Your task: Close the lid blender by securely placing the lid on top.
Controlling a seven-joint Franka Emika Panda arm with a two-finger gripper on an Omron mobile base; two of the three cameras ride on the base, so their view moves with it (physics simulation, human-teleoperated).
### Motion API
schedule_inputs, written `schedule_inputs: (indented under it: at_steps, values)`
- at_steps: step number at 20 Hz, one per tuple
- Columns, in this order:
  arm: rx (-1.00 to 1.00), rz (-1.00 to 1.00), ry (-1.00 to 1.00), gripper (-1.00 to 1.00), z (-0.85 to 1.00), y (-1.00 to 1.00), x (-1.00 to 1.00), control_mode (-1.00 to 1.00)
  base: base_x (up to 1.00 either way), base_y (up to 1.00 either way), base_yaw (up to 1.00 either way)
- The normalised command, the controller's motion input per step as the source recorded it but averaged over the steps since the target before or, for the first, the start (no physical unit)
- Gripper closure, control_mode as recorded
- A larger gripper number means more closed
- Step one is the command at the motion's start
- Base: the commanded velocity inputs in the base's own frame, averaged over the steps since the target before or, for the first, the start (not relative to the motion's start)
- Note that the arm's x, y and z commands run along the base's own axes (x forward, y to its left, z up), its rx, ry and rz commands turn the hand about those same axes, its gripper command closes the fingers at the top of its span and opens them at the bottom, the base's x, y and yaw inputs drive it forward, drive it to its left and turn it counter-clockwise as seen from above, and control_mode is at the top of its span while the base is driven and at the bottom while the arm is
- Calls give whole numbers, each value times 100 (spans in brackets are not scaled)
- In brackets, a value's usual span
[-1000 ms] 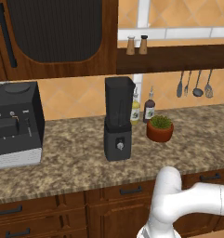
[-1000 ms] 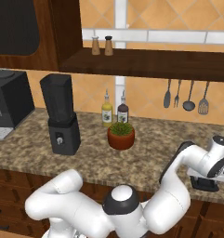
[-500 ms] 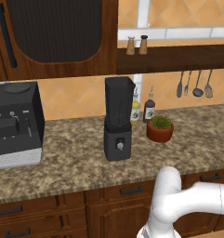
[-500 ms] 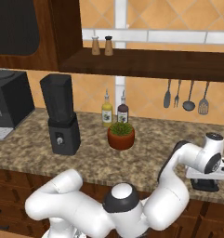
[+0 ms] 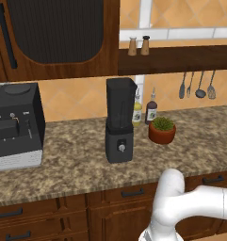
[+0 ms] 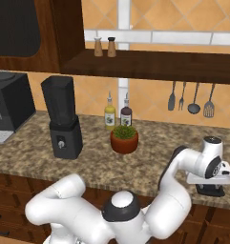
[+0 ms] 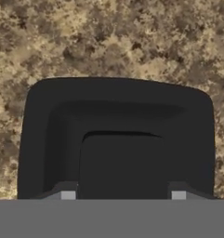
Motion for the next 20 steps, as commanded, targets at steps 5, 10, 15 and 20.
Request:
schedule_inputs:
  at_steps: [5,10,15,20]
  values:
    - [0,0,0,100,-46,18,-9,-100,0,0,0]
    - [0,0,-2,100,-6,0,0,-100,0,0,0]
    - [13,11,-1,100,44,0,-33,-100,0,0,0]
    - [23,6,-8,100,95,19,-43,-100,0,0,0]
